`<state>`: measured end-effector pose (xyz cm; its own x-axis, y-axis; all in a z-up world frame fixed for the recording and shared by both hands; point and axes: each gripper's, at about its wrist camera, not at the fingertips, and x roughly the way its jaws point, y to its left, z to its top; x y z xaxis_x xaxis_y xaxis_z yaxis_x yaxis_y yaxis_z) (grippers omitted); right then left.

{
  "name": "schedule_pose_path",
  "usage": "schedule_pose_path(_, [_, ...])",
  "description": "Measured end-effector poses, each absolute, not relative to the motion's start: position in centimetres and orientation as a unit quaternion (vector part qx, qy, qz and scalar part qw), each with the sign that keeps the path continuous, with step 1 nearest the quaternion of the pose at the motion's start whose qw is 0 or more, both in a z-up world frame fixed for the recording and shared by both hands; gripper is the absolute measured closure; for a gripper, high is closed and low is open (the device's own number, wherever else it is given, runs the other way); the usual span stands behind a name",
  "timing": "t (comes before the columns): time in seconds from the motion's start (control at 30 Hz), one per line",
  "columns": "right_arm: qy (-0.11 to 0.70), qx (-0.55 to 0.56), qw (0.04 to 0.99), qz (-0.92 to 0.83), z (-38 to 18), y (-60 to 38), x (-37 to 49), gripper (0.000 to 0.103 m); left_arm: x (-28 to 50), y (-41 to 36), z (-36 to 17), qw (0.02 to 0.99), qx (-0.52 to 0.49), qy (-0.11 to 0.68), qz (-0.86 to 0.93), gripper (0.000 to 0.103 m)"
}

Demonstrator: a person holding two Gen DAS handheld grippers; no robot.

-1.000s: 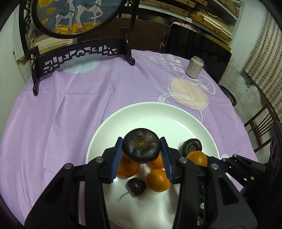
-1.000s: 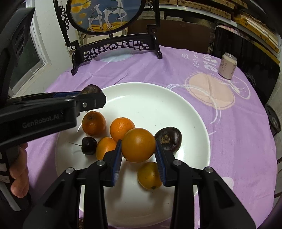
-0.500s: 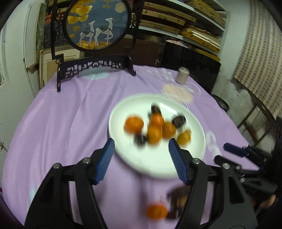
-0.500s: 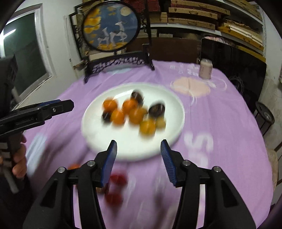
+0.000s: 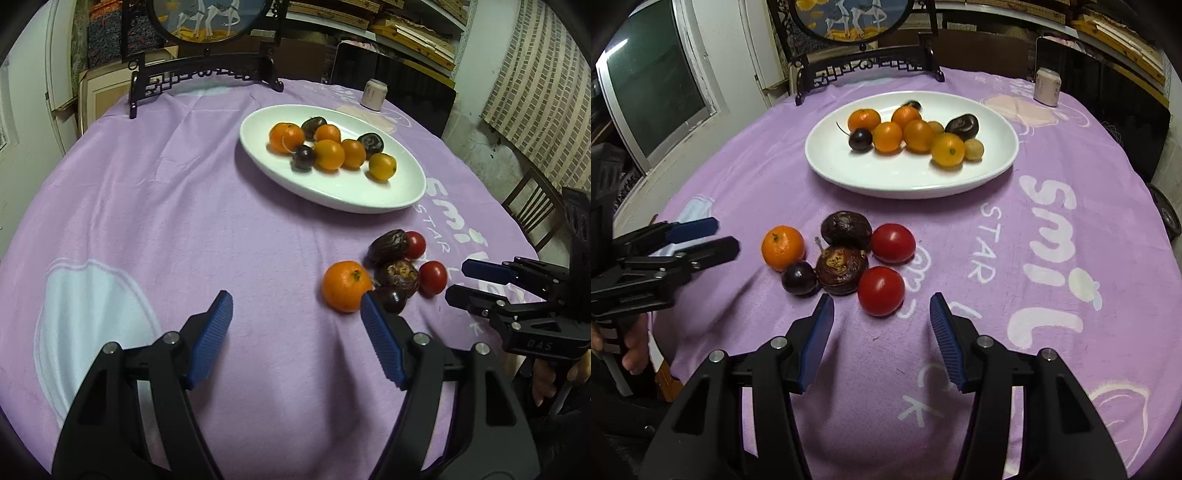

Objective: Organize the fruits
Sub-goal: 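Release both fruits on the plate and move both tools back to the pile, then place an orange with the left tool while the right places a red tomato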

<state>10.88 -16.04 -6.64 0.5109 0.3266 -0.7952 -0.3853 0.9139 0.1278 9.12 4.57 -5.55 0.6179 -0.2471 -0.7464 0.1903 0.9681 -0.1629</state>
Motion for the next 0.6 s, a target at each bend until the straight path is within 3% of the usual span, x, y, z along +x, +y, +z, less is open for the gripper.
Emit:
schedule_pose_path(0.2, [0.459,-0.054,0.866,0.19,-8.0,-15.1,11.7,0.05,8.7,4.3,-6.0,0.894,-0.02,0.428,-0.132,0.027])
schedule_pose_path(0.27, [0.46,-0.062,0.863,0.197,-8.7,-14.3,12.3,0.066,8.5,3.6,-6.1,0.891,-0.011,0.43,-0.141,0.026])
schedule_pose_path(0.33, [0.451,-0.072,0.869,0.192,-8.9,-13.8,12.6,0.072,8.6,2.9,-6.5,0.887,-0.003,0.438,-0.15,0.025])
schedule_pose_path(0.6, [0.449,-0.054,0.872,0.186,-7.6,-15.8,11.8,0.073,10.7,1.7,-8.4,0.875,0.016,0.465,-0.136,0.025])
